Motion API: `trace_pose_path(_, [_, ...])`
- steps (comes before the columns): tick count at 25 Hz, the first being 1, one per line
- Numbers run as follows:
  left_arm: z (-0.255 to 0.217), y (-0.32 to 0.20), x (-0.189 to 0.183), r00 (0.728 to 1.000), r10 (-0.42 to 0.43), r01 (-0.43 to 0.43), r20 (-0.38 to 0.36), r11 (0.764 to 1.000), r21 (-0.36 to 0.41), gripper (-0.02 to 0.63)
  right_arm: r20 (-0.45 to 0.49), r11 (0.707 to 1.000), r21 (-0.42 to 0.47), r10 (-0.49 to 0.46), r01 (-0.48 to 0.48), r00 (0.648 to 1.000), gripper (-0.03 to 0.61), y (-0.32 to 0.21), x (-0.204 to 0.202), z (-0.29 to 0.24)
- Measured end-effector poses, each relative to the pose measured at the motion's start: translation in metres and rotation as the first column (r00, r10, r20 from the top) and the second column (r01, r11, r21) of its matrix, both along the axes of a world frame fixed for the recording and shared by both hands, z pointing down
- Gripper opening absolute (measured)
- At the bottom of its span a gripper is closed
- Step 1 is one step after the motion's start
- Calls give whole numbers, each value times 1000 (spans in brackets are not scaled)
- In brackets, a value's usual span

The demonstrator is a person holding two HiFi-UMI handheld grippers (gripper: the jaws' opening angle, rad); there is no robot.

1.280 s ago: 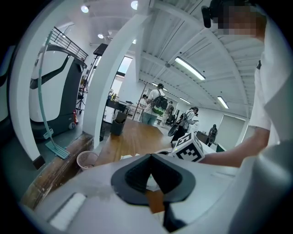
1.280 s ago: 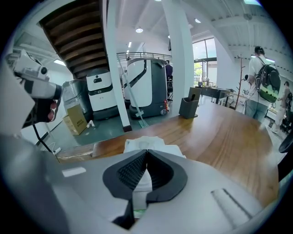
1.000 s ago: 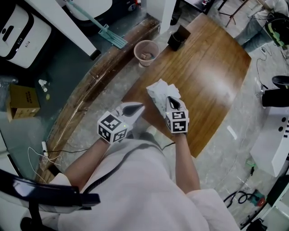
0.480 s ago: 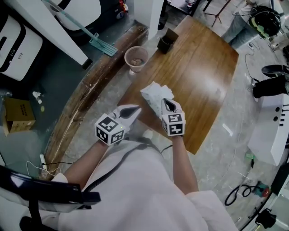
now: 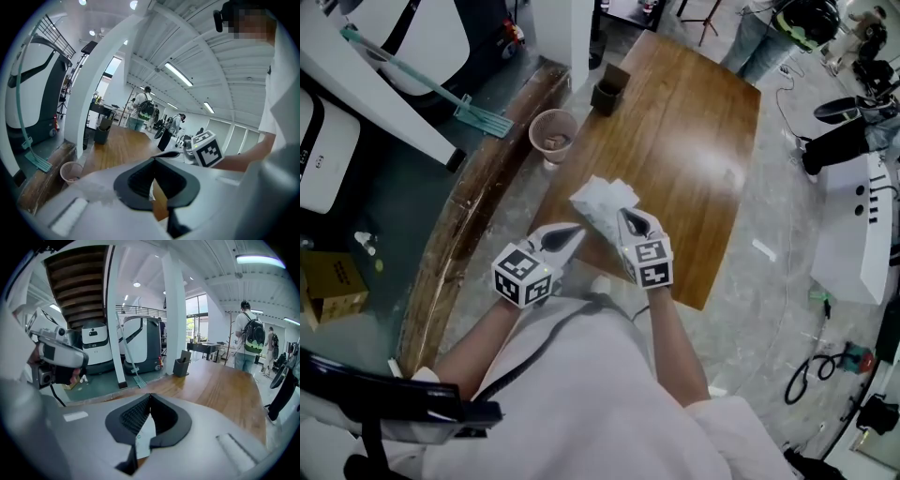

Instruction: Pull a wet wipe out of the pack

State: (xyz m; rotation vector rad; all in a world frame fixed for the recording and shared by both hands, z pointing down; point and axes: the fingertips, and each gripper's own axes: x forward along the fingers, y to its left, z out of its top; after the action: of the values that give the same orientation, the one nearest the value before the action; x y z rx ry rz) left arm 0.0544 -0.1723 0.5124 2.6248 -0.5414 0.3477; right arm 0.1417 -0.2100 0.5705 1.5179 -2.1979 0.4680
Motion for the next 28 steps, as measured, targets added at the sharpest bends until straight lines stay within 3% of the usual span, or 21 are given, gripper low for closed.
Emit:
trace_pose_path(14, [-7,4,25,991,128,-128,-29,992,17,5,5,991,84,107,-107,994,10,17,14,-42])
trace_pose_path(28, [-10,9,39,973,227,-226,-43,974,20,5,12,963,160,216,-215,976,9,38,32,-80])
